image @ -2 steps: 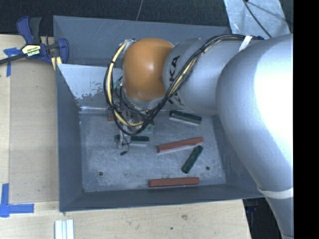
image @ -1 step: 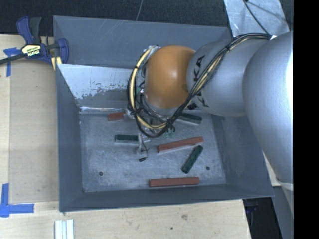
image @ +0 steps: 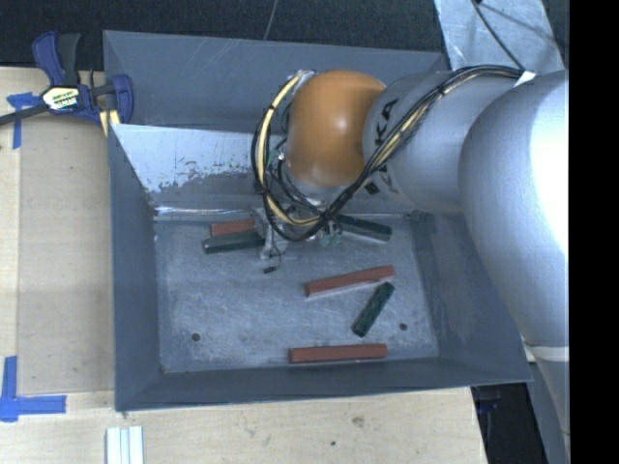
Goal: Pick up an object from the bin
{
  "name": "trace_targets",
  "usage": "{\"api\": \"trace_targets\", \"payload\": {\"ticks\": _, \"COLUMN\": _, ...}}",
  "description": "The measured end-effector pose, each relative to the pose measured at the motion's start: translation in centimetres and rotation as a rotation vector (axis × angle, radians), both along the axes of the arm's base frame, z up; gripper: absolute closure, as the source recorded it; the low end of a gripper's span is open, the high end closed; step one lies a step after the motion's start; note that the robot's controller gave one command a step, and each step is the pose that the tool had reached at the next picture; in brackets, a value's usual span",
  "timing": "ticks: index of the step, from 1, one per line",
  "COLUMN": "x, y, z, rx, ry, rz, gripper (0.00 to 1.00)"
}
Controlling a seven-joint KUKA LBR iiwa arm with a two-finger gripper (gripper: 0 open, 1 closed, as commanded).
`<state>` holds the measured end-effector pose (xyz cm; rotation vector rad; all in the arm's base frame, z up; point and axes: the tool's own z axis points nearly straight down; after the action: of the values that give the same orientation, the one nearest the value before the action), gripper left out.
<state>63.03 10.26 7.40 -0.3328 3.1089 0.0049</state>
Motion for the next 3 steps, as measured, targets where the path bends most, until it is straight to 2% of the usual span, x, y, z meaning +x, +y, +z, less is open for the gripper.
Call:
{"api": "trace_targets", "payload": {"ticks": 1, "x": 0.0, "y": 0.0, "z": 0.0, "rx": 0.0, "ry": 0.0, "rz": -0.001, "gripper": 1.0}}
{"api": "trace_targets", "payload": {"ticks": 2, "x": -2.3, "y": 2.1, "z": 10.1, "rx": -0.004, "ry": 0.011, "rz": 0.041, "gripper": 1.0}}
{"api": "trace_targets", "payload": {"ticks": 3, "x": -2.3, "y": 2.1, "z": 10.1, "rx": -0.004, "ry": 0.011, "rz": 0.04, "gripper": 1.0}}
